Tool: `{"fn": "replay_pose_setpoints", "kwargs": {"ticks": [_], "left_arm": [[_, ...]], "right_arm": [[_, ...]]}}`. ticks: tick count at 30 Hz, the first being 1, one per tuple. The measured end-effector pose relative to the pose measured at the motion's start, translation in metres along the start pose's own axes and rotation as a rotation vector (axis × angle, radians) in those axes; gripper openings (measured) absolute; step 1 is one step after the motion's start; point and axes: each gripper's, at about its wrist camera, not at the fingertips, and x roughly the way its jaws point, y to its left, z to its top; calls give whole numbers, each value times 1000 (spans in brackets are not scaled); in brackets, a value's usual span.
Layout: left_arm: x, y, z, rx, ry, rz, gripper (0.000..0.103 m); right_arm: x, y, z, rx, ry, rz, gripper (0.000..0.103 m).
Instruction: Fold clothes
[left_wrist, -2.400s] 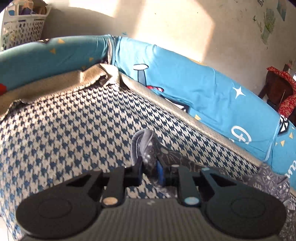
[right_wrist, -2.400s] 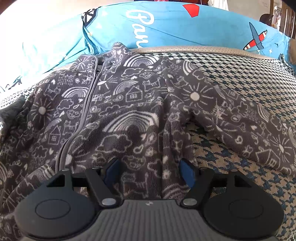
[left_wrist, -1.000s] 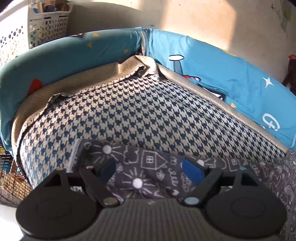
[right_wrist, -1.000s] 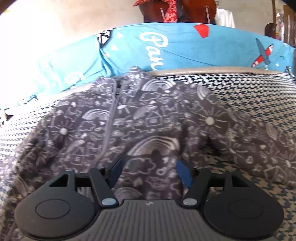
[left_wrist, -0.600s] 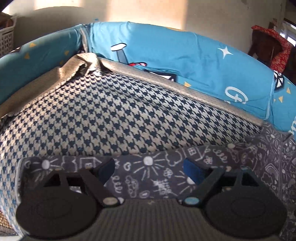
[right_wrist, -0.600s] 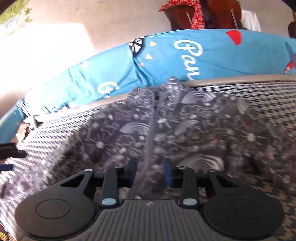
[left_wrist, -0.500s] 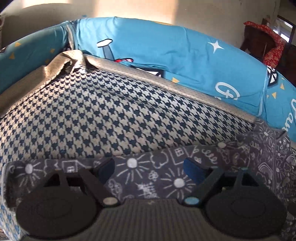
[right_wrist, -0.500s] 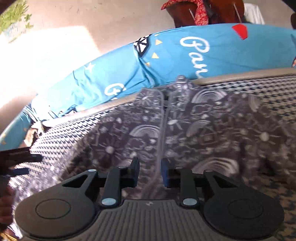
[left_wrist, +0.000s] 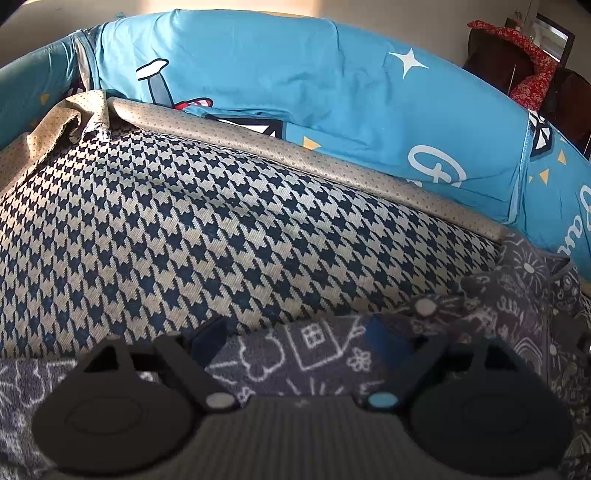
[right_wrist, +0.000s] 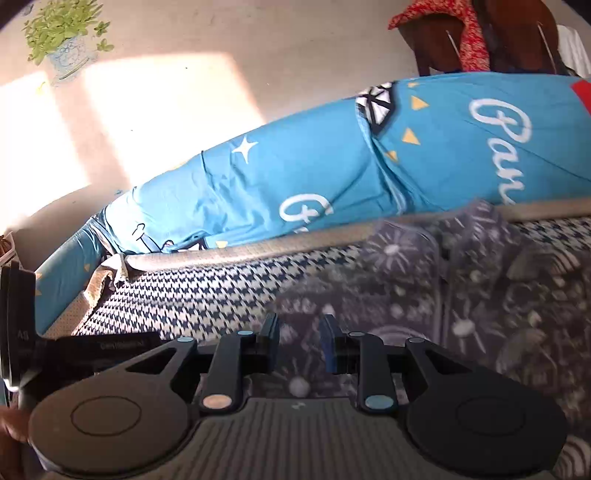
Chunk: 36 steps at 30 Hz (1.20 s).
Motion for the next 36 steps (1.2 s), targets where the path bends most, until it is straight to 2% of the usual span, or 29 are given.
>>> {"fn": "replay_pose_setpoints", "kwargs": {"ticks": [4,10,12,16,21,23,25,27,33,35,36], "left_arm": [[9,0,0,-23,41,-10,90],[15,-7,-2,1,80,21,90],[18,-9,-4,15,91,32,90],[21,-10,-7,47,105,51,90],[20,-12,-8,65,113,63,90],[19,-13,-8,76,115,67,90],[19,-13,-9,87,114,72,90],[20,-14,-11,97,114,78,90],[21,-15,-13,104,113,87,91],[21,-16,-14,105,111,92,91],[22,-16,-15,106,109,94,91]], "right_arm": [[22,8,12,-27,-31,21,26],[55,15,17,-75,-22,32,26],[65,13,17,-88,-4,37,26],[82,4,8,-149,62,-13,28],[92,-11,-1,-129,133,-11,32],[93,-11,-1,-133,139,-2,35],[94,-7,0,-140,144,14,50],[97,-2,-1,-162,144,20,56],[109,16,-12,-288,113,-68,56],[112,18,-14,-311,98,-84,48],[113,19,-15,-311,88,-87,38]]}}
